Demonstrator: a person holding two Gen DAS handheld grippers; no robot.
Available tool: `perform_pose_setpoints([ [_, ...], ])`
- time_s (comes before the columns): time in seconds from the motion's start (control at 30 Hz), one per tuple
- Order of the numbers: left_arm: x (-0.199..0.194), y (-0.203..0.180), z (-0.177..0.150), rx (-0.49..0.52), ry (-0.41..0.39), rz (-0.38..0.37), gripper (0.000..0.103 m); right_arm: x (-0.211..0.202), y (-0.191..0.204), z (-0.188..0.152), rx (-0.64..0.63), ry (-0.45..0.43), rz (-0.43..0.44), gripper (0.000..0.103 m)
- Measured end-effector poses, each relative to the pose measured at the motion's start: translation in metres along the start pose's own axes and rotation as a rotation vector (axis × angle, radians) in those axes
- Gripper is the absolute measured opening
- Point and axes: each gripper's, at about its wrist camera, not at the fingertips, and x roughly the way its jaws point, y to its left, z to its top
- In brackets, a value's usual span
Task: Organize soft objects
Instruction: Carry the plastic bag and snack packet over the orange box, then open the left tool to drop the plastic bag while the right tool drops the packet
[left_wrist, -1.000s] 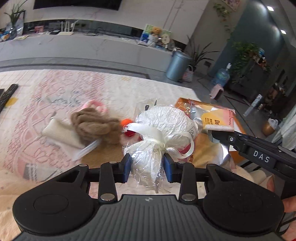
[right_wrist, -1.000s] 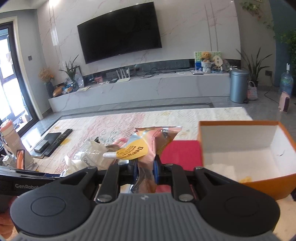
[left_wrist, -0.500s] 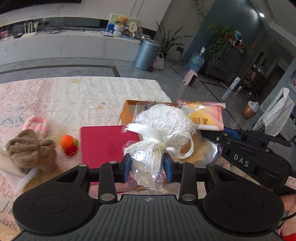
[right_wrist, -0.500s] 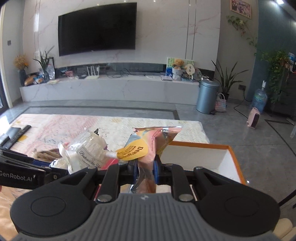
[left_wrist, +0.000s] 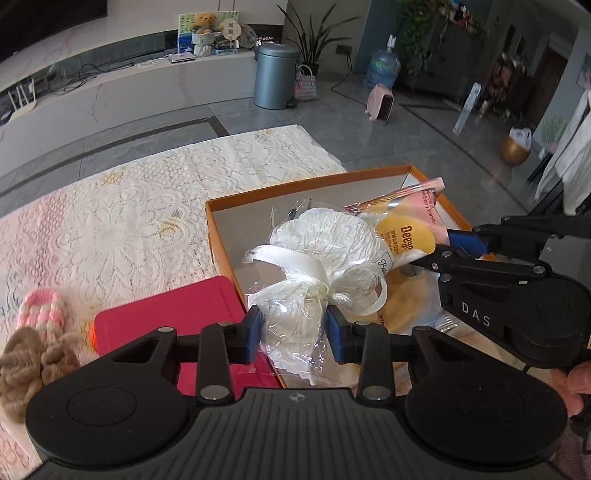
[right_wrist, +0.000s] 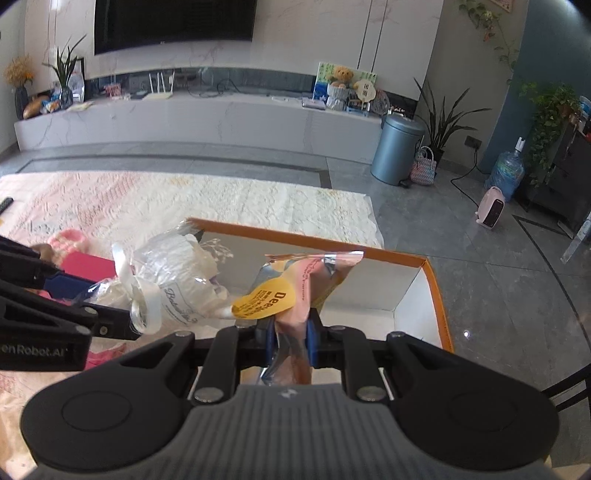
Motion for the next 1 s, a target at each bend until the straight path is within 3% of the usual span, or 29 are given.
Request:
perform_pose_setpoints([
  [0.2,0.020,-0.009,0.005,0.067,0.016,0.036,0.041,0.030,-0.004,-0.003,-0.030,0.049,-0.004,0.015],
  [0.57,0.054,-0.020,0.013,0.152,0.080,0.077,0.043,0.080,-0.004,-0.008,-0.066,0.159,0.066,0.015],
  [0.7,0.065,-0.021,0.013,0.164,0.107,0.065,0.044,0.092,-0.001,-0.011,-0.079,0.196,0.075,0.016],
  [1.0,0.068,-0.028,0.009,0.239,0.077,0.097,0.058,0.097,-0.005,-0.016,-0.089,0.229,0.056,0.024],
])
